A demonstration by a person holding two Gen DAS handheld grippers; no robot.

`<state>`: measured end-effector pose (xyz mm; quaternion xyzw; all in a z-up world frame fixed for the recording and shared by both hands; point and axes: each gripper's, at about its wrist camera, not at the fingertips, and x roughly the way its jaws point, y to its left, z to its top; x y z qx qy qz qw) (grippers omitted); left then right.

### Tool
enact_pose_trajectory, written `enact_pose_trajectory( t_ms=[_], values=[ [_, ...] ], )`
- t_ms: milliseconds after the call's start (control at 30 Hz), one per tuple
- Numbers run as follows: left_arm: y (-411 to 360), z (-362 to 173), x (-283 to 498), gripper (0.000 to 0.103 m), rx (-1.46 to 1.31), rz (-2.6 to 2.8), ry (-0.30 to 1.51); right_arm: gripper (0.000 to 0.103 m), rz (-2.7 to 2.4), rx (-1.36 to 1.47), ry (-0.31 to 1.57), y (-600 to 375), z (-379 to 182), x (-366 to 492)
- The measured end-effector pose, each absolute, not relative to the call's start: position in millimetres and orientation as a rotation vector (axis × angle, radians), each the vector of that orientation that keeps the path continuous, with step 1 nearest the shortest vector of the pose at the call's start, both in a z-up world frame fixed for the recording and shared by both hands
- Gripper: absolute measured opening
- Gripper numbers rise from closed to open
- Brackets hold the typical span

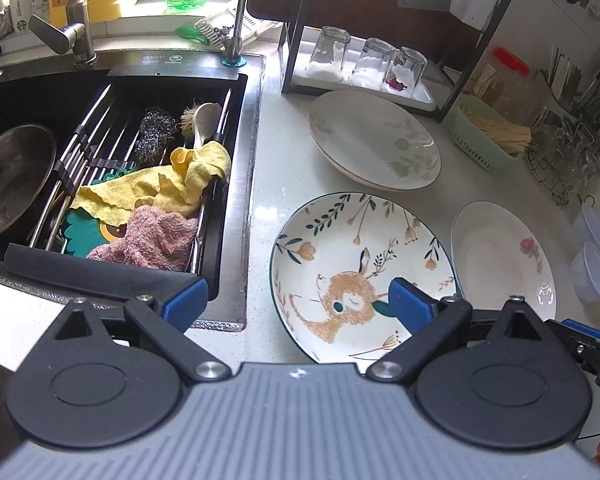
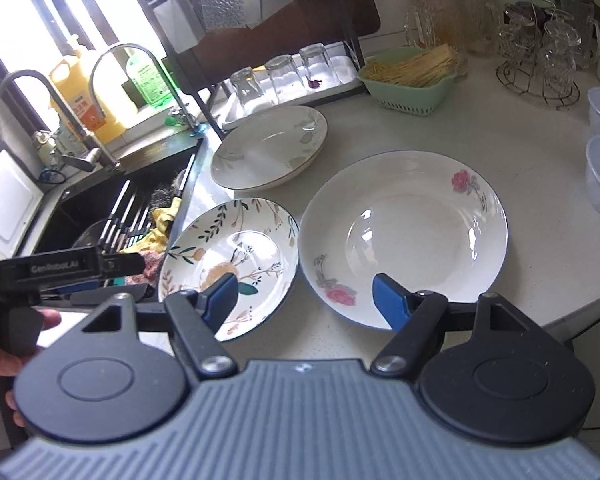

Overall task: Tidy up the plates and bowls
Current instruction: 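Move the left gripper toward the rim of the floral deer-print plate, then close the left gripper on the deer-print plate rim and lift it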

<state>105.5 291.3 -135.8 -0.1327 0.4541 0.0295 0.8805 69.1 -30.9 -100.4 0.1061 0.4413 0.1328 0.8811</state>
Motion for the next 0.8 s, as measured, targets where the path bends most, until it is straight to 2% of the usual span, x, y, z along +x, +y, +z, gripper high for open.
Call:
enact_pose_trajectory(
  t_ms=[133, 200, 233, 300, 400, 567, 633, 700, 800],
  values=[
    [304, -150, 118, 0.098, -0.306, -0.005, 0.951, 0.076, 0.348, 0.276, 0.957, -19, -115, 74],
    [307, -156, 124, 0.096, -0.306, -0.023, 0.951, 0.064, 0.366, 0.280, 0.974, -12, -122, 75],
    [309, -160, 127, 0.094, -0.307, -0.030, 0.955, 0.061, 0.362, 0.282, 0.988, -8, -125, 77],
    [314, -166, 133, 0.086, -0.319, -0.070, 0.961, 0.048, 0.344, 0.292, 1.018, -5, -133, 81],
    [323, -172, 141, 0.079, -0.347, -0.116, 0.946, 0.034, 0.303, 0.308, 1.045, -2, -144, 84],
    [331, -185, 157, 0.064, -0.357, -0.172, 0.952, 0.031, 0.268, 0.329, 1.044, 1, -152, 91],
    [332, -190, 162, 0.060, -0.348, -0.188, 0.952, 0.027, 0.254, 0.316, 1.053, 4, -157, 95],
    [334, -195, 166, 0.052, -0.351, -0.199, 0.959, 0.019, 0.235, 0.306, 1.065, 8, -161, 99],
    [336, -200, 171, 0.045, -0.352, -0.222, 0.959, 0.015, 0.212, 0.313, 1.051, 11, -163, 103]
  ],
)
